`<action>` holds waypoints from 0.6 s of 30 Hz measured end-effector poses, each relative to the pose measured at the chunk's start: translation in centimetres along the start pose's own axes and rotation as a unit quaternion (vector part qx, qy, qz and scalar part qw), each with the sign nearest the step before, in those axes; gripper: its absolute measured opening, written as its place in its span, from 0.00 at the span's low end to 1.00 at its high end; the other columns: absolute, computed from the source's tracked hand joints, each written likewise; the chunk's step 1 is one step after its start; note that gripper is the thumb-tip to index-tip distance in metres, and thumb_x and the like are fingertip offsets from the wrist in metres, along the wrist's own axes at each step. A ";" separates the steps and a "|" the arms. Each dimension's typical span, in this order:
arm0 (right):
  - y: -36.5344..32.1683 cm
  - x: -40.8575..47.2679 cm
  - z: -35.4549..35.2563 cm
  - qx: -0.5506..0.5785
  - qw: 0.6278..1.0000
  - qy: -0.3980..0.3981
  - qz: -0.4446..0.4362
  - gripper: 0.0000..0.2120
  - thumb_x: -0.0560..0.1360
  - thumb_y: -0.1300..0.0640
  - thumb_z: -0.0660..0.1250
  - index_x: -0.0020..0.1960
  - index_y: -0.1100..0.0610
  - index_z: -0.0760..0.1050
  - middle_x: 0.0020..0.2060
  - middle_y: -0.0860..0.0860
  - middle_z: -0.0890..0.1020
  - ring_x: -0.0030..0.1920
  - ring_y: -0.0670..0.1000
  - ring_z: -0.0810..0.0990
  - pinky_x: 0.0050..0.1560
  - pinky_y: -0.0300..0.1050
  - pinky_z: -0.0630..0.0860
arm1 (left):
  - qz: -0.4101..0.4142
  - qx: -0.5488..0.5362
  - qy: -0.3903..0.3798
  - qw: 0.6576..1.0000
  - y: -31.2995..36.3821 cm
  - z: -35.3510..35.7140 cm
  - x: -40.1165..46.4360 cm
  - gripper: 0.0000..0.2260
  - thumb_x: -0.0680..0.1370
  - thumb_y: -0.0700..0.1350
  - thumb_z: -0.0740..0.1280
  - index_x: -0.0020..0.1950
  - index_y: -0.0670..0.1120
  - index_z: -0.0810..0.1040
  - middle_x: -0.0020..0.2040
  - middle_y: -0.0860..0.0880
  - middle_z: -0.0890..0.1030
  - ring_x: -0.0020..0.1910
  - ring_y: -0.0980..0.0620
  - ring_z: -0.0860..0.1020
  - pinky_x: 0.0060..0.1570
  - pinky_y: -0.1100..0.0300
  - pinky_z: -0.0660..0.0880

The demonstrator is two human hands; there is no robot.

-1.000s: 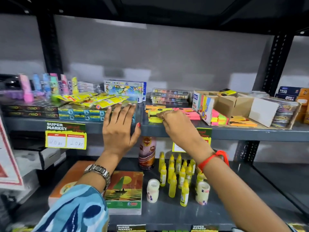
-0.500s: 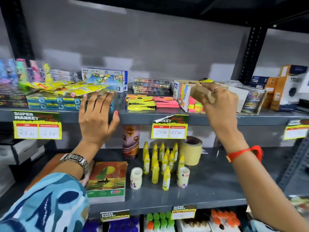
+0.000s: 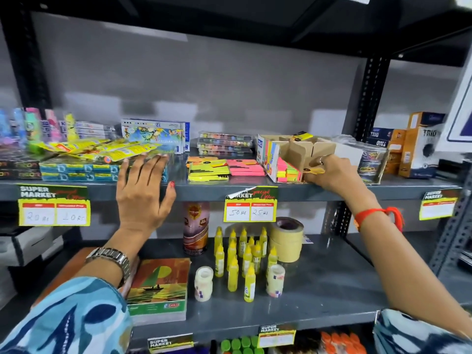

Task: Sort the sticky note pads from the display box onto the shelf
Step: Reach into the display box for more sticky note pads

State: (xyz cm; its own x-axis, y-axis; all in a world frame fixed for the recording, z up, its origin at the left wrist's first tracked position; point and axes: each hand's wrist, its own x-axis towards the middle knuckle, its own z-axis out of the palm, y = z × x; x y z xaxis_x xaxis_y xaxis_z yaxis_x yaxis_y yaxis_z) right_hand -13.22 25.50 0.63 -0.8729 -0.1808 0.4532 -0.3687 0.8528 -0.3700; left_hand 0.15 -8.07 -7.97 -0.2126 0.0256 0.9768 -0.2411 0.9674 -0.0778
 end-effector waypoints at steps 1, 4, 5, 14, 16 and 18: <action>-0.2 0.2 -0.3 0.002 1.000 -0.012 0.002 0.22 0.69 0.48 0.72 0.58 0.57 0.76 0.57 0.59 0.80 0.60 0.61 0.74 0.60 0.51 0.71 | -0.001 -0.002 -0.001 1.000 0.0 0.0 0.0 0.23 0.78 0.52 0.54 0.67 0.40 0.73 0.61 0.40 0.78 0.63 0.41 0.71 0.71 0.45 0.58; -0.7 0.5 -1.0 -0.018 0.999 -0.043 0.021 0.23 0.67 0.43 0.72 0.56 0.56 0.77 0.58 0.58 0.79 0.60 0.59 0.74 0.60 0.49 0.72 | 0.000 -0.004 -0.005 1.000 -0.1 -0.1 0.0 0.23 0.78 0.52 0.54 0.66 0.40 0.73 0.60 0.41 0.78 0.63 0.41 0.71 0.71 0.46 0.57; -0.8 0.5 -1.1 -0.031 0.998 -0.053 0.024 0.24 0.67 0.42 0.71 0.56 0.57 0.77 0.59 0.58 0.79 0.60 0.60 0.74 0.60 0.49 0.72 | 0.001 -0.005 -0.006 1.000 -0.1 -0.1 0.0 0.23 0.78 0.52 0.54 0.66 0.40 0.73 0.60 0.41 0.78 0.63 0.41 0.71 0.71 0.46 0.57; -0.8 0.1 -1.8 -0.017 0.999 -0.038 0.000 0.25 0.62 0.47 0.74 0.54 0.58 0.72 0.54 0.58 0.80 0.57 0.59 0.76 0.59 0.51 0.75 | 0.003 -0.007 0.003 1.000 -0.2 0.2 -0.1 0.23 0.78 0.52 0.55 0.66 0.40 0.73 0.59 0.40 0.79 0.62 0.41 0.72 0.70 0.44 0.59; -1.0 0.1 -1.8 -0.010 1.000 -0.028 -0.002 0.25 0.61 0.45 0.75 0.52 0.56 0.74 0.52 0.57 0.80 0.55 0.59 0.76 0.58 0.51 0.76 | 0.000 -0.011 0.002 1.000 -0.2 0.1 0.0 0.23 0.78 0.52 0.55 0.66 0.40 0.74 0.59 0.40 0.79 0.61 0.41 0.72 0.70 0.45 0.59; -1.1 -0.1 -1.8 -0.005 1.000 -0.016 -0.008 0.25 0.61 0.44 0.76 0.52 0.55 0.74 0.50 0.55 0.81 0.52 0.57 0.77 0.54 0.49 0.76 | -0.002 -0.016 -0.002 1.000 -0.2 0.0 0.0 0.23 0.78 0.52 0.55 0.66 0.40 0.74 0.59 0.40 0.79 0.62 0.42 0.71 0.70 0.44 0.59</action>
State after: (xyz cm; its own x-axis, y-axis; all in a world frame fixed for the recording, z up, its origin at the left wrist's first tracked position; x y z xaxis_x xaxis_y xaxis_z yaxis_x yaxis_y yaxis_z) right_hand -12.19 25.47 2.42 -0.8765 -0.2096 0.4334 -0.3795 0.8548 -0.3541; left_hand 0.20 -8.24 -7.96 -0.2164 0.0215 0.9761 -0.2112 0.9751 -0.0683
